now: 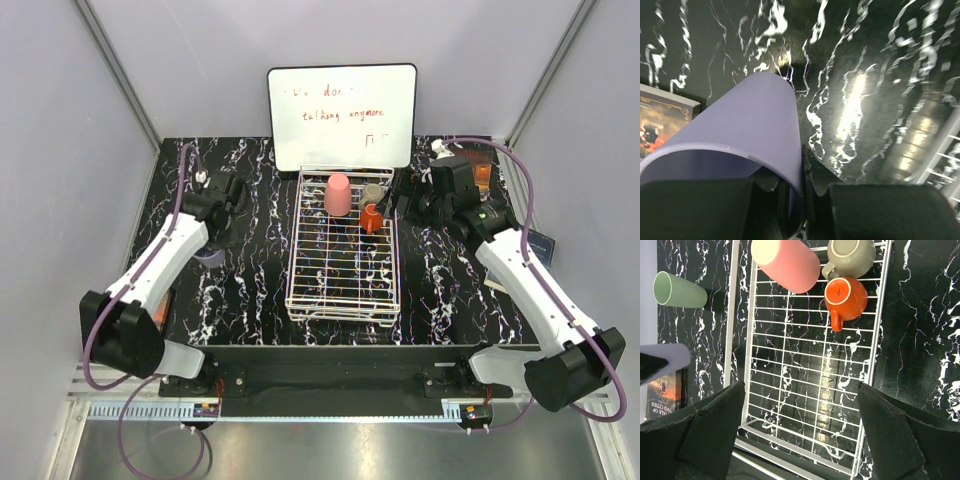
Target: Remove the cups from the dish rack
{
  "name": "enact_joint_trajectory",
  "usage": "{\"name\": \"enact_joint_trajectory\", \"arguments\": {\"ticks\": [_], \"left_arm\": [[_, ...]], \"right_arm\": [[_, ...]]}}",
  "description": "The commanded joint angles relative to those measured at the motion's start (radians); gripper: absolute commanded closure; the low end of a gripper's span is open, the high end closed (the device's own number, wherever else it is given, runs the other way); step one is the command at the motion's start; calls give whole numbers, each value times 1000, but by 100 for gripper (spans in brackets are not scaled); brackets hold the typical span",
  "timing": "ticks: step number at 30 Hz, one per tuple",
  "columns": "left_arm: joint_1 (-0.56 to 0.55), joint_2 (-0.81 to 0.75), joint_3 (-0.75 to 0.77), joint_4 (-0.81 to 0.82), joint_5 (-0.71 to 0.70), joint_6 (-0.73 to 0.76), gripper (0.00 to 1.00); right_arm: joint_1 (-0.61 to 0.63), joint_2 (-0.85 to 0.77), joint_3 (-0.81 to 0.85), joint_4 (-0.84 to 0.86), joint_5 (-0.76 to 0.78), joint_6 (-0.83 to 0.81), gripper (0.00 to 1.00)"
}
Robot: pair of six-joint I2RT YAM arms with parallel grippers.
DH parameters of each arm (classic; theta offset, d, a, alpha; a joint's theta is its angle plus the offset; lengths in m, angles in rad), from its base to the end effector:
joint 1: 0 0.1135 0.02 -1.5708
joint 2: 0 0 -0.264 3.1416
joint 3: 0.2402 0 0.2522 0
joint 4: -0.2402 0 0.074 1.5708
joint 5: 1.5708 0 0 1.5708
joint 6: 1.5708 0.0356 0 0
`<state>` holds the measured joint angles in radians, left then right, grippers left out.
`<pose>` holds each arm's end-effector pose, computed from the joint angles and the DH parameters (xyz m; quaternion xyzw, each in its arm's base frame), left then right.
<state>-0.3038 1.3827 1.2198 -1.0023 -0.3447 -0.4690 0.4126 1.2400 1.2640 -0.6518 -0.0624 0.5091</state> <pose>0.2560 -0.0676 0.2935 -0.1140 0.9589 0.0808 0.2471 0.2431 0.1088 0.3647 0.0288 0.8901 0.2268 0.3943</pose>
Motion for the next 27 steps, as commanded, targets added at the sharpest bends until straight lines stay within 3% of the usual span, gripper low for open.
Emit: {"name": "enact_joint_trajectory", "arguments": {"ticks": [1,8,18,23,27], "left_arm": [[40,67,-31,120,33,30,100],[109,200,-14,194,118,41,100],[140,276,18,214,162,53,100],[140,204,17,208,153,50,79],[140,161,37,186,154,52,70]], "right_arm": [[2,-16,-8,9,-2,-9,0],[2,-40,-32,12,-20,-3,0],[3,-48,-57,11,-25,-6,0],[2,-37,-51,9,-22,-9,0],[2,-24,-41,11,-14,-12,0]]}}
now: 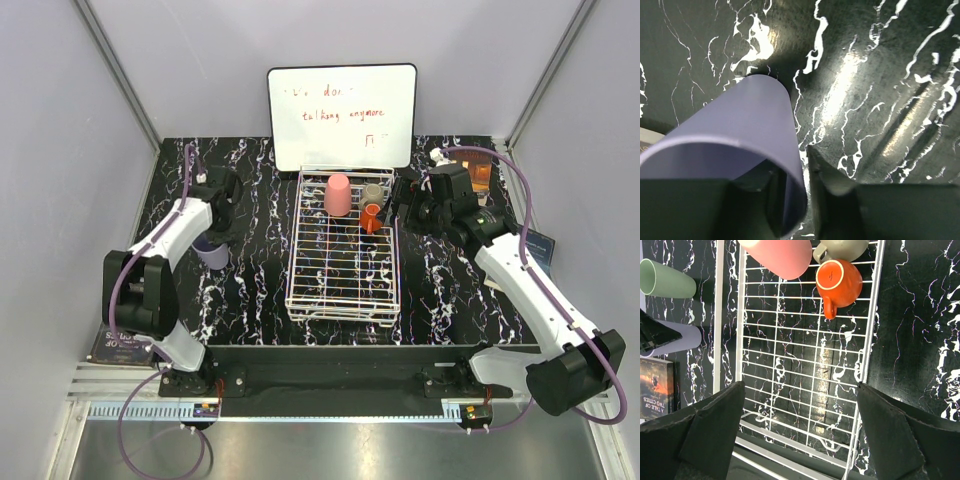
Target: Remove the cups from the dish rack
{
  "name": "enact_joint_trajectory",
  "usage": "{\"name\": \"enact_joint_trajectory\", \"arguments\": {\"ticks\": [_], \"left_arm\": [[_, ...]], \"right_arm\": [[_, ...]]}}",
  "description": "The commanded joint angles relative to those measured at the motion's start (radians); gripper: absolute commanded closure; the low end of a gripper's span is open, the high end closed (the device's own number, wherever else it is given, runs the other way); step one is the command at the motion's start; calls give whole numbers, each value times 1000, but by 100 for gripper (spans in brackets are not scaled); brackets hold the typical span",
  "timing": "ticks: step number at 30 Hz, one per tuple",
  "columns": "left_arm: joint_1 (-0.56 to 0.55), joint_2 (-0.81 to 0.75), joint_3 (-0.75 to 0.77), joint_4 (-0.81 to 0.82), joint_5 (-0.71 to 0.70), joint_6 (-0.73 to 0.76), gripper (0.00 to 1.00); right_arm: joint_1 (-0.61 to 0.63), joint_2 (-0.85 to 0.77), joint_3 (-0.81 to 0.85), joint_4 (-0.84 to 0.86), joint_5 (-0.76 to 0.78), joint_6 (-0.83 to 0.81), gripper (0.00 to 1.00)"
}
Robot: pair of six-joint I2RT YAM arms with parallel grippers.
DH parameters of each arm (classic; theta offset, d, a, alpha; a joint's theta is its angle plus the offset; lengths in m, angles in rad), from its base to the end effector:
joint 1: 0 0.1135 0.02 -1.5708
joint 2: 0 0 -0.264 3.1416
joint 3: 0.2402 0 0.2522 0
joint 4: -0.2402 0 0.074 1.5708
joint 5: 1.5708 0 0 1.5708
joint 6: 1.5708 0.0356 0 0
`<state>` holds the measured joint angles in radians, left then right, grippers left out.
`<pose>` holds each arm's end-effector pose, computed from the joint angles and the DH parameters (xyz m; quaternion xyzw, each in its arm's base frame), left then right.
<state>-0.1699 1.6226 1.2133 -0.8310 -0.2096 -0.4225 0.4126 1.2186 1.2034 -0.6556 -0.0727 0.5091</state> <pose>0.3143 -0.0464 0.2318 -0.1406 0.9710 0.0509 0.1866 0.2377 0.1068 0.3495 0.0276 0.8996 0.2226 0.3748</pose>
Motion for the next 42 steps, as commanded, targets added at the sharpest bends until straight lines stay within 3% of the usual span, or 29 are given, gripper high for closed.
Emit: {"name": "enact_joint_trajectory", "arguments": {"ticks": [1,5,8,9,13,17,21,30,42], "left_arm": [[6,-87,51,10,19,5,70],[6,-119,80,-10,7,2,64],[6,-159,126,-43,-19,-1,50],[6,-171,138,-59,-27,-4,40],[4,-259,193,-92,-57,-24,29],[0,-345,227,-103,-53,-62,26],[-49,-443,210,-51,-62,-76,25],[-192,-573,42,-20,-96,-147,24],[-283,-725,-96,18,-120,-162,24]], "right_arm": [[2,2,22,16,-3,-11,0],[2,16,41,14,2,-17,0],[3,30,67,14,-6,-17,0],[3,41,74,14,-10,-17,0],[15,82,116,10,-16,-29,0],[72,163,223,2,33,-102,0],[175,385,418,-73,241,-224,0],[184,726,682,-118,327,-238,0],[186,943,918,-76,360,-257,0]]}}
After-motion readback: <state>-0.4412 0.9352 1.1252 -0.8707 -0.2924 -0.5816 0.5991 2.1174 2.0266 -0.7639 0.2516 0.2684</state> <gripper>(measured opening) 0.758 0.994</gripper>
